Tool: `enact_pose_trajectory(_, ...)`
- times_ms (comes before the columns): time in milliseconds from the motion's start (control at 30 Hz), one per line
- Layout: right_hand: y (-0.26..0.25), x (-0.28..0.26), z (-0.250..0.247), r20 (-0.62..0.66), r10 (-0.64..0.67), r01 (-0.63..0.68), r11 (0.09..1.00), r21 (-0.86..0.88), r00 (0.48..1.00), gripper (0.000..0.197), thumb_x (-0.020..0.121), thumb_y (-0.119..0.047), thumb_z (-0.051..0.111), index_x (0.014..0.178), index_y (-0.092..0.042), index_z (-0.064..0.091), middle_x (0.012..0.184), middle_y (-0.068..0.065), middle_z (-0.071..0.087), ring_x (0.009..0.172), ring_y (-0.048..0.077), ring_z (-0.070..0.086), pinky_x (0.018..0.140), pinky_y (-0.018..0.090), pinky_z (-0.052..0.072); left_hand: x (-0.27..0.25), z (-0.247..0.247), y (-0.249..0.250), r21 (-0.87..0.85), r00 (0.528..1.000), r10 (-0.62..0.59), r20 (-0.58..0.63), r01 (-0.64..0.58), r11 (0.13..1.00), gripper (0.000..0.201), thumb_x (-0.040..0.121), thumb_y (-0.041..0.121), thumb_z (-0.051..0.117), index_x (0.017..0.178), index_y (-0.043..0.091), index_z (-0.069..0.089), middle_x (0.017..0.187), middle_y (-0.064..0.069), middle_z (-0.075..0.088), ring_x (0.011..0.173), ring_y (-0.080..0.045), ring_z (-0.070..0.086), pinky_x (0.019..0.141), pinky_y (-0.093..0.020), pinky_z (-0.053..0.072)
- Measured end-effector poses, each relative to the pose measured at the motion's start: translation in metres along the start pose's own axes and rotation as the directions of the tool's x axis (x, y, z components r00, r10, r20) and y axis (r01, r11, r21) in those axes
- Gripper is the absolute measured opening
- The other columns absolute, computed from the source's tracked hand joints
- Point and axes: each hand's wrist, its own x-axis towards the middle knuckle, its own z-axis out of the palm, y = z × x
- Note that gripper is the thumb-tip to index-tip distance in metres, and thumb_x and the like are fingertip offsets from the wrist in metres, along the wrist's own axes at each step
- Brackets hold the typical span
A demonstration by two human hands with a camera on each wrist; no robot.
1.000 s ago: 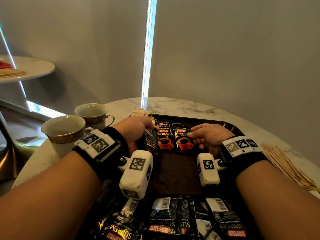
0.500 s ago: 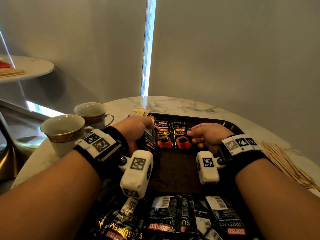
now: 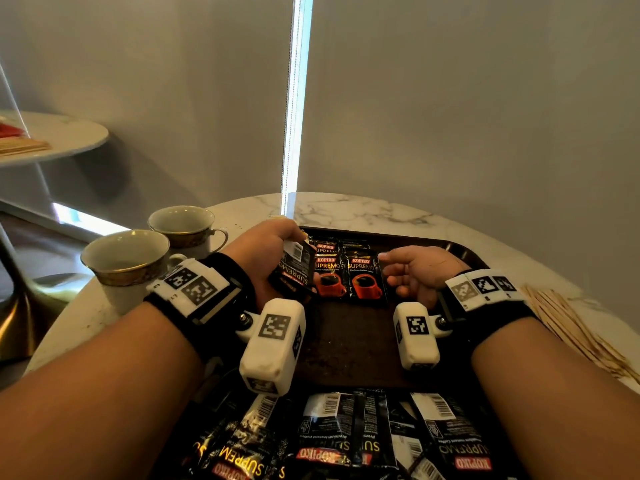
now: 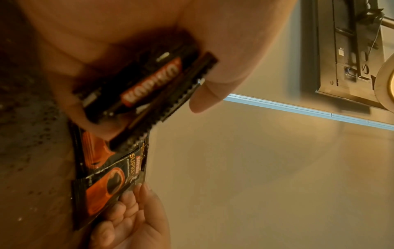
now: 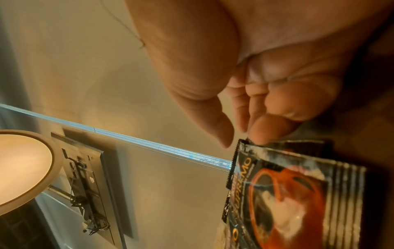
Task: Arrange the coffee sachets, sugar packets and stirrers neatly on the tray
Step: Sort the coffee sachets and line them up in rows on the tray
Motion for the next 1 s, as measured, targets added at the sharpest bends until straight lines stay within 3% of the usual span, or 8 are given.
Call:
enact_pose_trajectory(167, -0.009, -0.004, -0.003, -0.041, -0.049, 0.052, 0.996, 0.069, 0.998, 0.013, 0.090, -0.018, 0.068, 0.096, -0.011, 0.058, 0.066, 0.002, 0.055, 0.051, 0.012, 0.046, 0.037, 0.020, 0.032, -0.006, 0.000, 0.005, -0.107, 0.998, 0.045, 0.051, -0.040, 0.993, 0.037, 0.084, 0.021, 0.041, 0.111, -0.001, 0.054, 0.070, -0.017, 0.065, 0.059, -0.030, 0.062, 0.062, -0.037, 0.052)
enact_pose_trajectory(300, -0.026, -0.017, 0.001, 0.019, -0.204, 0.201, 0.973, 0.111, 0.979, 0.009, 0.092, -0.016, 0.064, 0.090, -0.014, 0.056, 0.066, 0.001, 0.052, 0.050, 0.012, 0.043, 0.035, 0.019, 0.027, -0.007, 0.001, 0.006, -0.164, 0.994, 0.088, 0.070, -0.075, 0.984, 0.041, 0.086, 0.019, 0.038, 0.112, -0.001, 0.062, 0.084, -0.022, 0.066, 0.063, -0.033, 0.065, 0.061, -0.043, 0.057)
enact_pose_trajectory(367, -0.035, -0.028, 0.006, 0.084, -0.319, 0.310, 0.945, 0.104, 0.944, 0.010, 0.092, -0.010, 0.063, 0.087, -0.015, 0.056, 0.065, 0.001, 0.054, 0.049, 0.012, 0.044, 0.036, 0.018, 0.027, -0.008, 0.003, 0.006, -0.153, 0.992, 0.106, 0.071, -0.094, 0.984, 0.036, 0.090, 0.017, 0.038, 0.107, 0.000, 0.064, 0.090, -0.023, 0.069, 0.064, -0.035, 0.069, 0.062, -0.045, 0.059)
enact_pose_trajectory(467, -0.045, -0.046, 0.015, 0.227, -0.406, 0.395, 0.914, 0.095, 0.885, 0.014, 0.088, 0.002, 0.063, 0.088, -0.012, 0.062, 0.064, 0.000, 0.060, 0.052, 0.013, 0.047, 0.037, 0.020, 0.032, -0.014, 0.005, 0.009, -0.137, 0.990, 0.137, 0.044, -0.129, 0.982, 0.025, 0.095, 0.013, 0.041, 0.096, 0.005, 0.064, 0.077, -0.020, 0.071, 0.056, -0.033, 0.071, 0.050, -0.042, 0.058)
enact_pose_trajectory(633, -0.045, -0.060, 0.025, 0.513, -0.393, 0.398, 0.911, 0.105, 0.764, 0.030, 0.069, 0.007, 0.071, 0.092, -0.013, 0.073, 0.081, 0.006, 0.063, 0.060, 0.014, 0.056, 0.042, 0.020, 0.044, -0.018, 0.008, 0.010, -0.206, 0.980, 0.194, 0.053, -0.179, 0.962, 0.030, 0.095, 0.009, 0.044, 0.117, 0.006, 0.064, 0.105, -0.024, 0.069, 0.075, -0.034, 0.071, 0.056, -0.039, 0.060)
enact_pose_trajectory(767, -0.039, -0.056, 0.033, 0.501, -0.415, 0.471, 0.882, 0.017, 0.759, 0.032, 0.065, 0.001, 0.070, 0.087, -0.022, 0.078, 0.086, 0.006, 0.063, 0.064, 0.016, 0.056, 0.045, 0.021, 0.045, -0.019, 0.009, 0.010, -0.262, 0.971, 0.226, 0.077, -0.199, 0.944, 0.039, 0.094, 0.009, 0.044, 0.129, 0.000, 0.057, 0.105, -0.027, 0.068, 0.080, -0.037, 0.070, 0.066, -0.047, 0.061)
enact_pose_trajectory(867, -0.038, -0.057, 0.035, 0.482, -0.440, 0.488, 0.873, 0.030, 0.758, 0.031, 0.063, 0.000, 0.072, 0.083, -0.023, 0.078, 0.089, 0.008, 0.063, 0.065, 0.016, 0.056, 0.046, 0.021, 0.045, -0.017, 0.008, 0.011, -0.246, 0.973, 0.222, 0.069, -0.199, 0.948, 0.031, 0.096, 0.008, 0.043, 0.120, 0.002, 0.060, 0.097, -0.025, 0.070, 0.069, -0.035, 0.073, 0.057, -0.045, 0.061)
enact_pose_trajectory(1000, -0.039, -0.063, 0.036, 0.481, -0.466, 0.539, 0.842, -0.018, 0.743, 0.033, 0.071, 0.006, 0.075, 0.079, -0.025, 0.079, 0.092, 0.014, 0.066, 0.062, 0.012, 0.058, 0.049, 0.021, 0.045, -0.014, 0.007, 0.010, -0.225, 0.969, 0.236, 0.068, -0.216, 0.950, 0.031, 0.097, 0.005, 0.040, 0.117, 0.004, 0.064, 0.095, -0.024, 0.071, 0.072, -0.034, 0.073, 0.064, -0.043, 0.062)
